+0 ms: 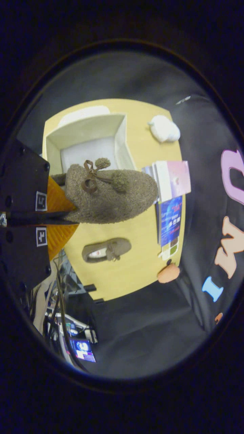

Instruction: Open the storage box then place both shoes into the box .Put the left shoe in first, then the right shoe, with the right side of both shoes facing outward in a uniform manner.

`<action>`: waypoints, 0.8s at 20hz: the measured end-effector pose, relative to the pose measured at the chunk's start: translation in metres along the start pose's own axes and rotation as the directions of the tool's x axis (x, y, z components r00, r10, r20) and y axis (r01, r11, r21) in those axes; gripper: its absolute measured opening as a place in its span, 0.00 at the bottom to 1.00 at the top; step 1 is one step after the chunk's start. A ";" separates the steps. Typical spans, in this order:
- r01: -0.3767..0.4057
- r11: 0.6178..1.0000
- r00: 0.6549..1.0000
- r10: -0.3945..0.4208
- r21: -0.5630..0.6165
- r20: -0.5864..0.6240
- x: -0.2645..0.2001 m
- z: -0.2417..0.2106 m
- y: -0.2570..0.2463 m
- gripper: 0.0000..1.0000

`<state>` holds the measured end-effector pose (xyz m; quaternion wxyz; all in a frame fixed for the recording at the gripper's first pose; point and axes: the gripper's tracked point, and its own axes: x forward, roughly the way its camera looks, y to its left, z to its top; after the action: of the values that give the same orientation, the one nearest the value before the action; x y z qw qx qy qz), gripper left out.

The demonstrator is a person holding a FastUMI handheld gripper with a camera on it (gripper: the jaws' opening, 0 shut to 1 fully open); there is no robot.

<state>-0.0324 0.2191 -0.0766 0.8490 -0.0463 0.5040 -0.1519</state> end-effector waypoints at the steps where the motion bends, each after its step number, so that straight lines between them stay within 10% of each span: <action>1: -0.028 1.000 1.000 0.028 0.002 0.002 0.000 -0.001 0.017 0.03; 16: -0.126 0.984 0.968 0.094 -0.127 -0.232 0.098 -0.060 0.153 0.04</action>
<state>-0.0082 0.3392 -0.2239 0.7883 -0.0602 0.6081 -0.0727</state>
